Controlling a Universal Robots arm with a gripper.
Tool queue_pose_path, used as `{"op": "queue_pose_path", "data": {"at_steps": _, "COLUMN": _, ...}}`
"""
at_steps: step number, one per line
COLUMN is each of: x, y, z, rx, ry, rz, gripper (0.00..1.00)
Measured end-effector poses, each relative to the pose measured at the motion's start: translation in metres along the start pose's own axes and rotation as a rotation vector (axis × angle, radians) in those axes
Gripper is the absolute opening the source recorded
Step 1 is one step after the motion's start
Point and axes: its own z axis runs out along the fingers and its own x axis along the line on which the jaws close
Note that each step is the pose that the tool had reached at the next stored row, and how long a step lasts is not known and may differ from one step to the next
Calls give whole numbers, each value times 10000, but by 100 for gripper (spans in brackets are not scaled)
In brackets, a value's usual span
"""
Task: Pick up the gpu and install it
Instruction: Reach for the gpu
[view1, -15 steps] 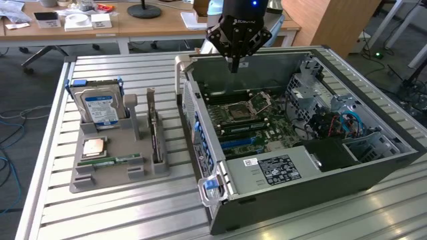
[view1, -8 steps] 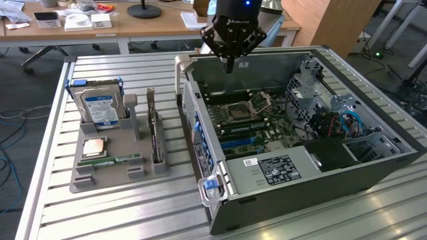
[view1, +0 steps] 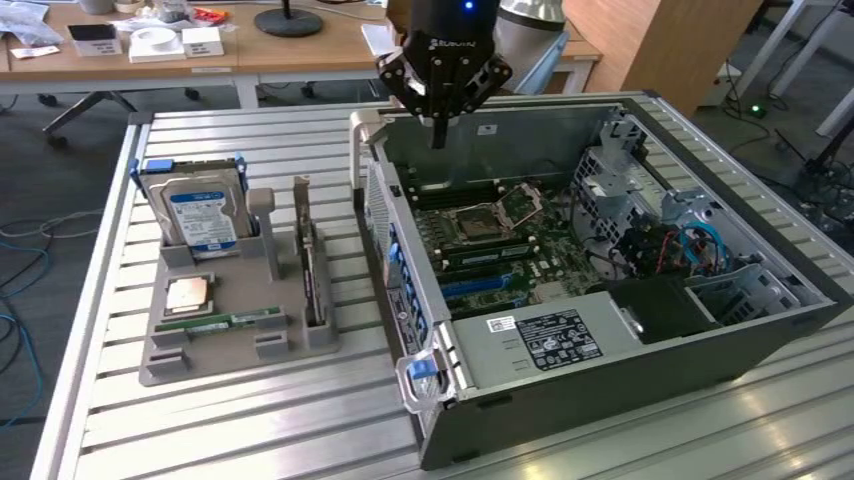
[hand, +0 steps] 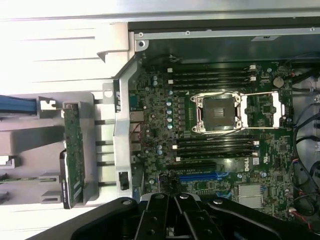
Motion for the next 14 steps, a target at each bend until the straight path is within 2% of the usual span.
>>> {"op": "queue_pose_path", "data": {"at_steps": 14, "x": 290, "y": -21, "z": -4, "rx": -1, "ry": -1, "rz": 1, "gripper": 11}}
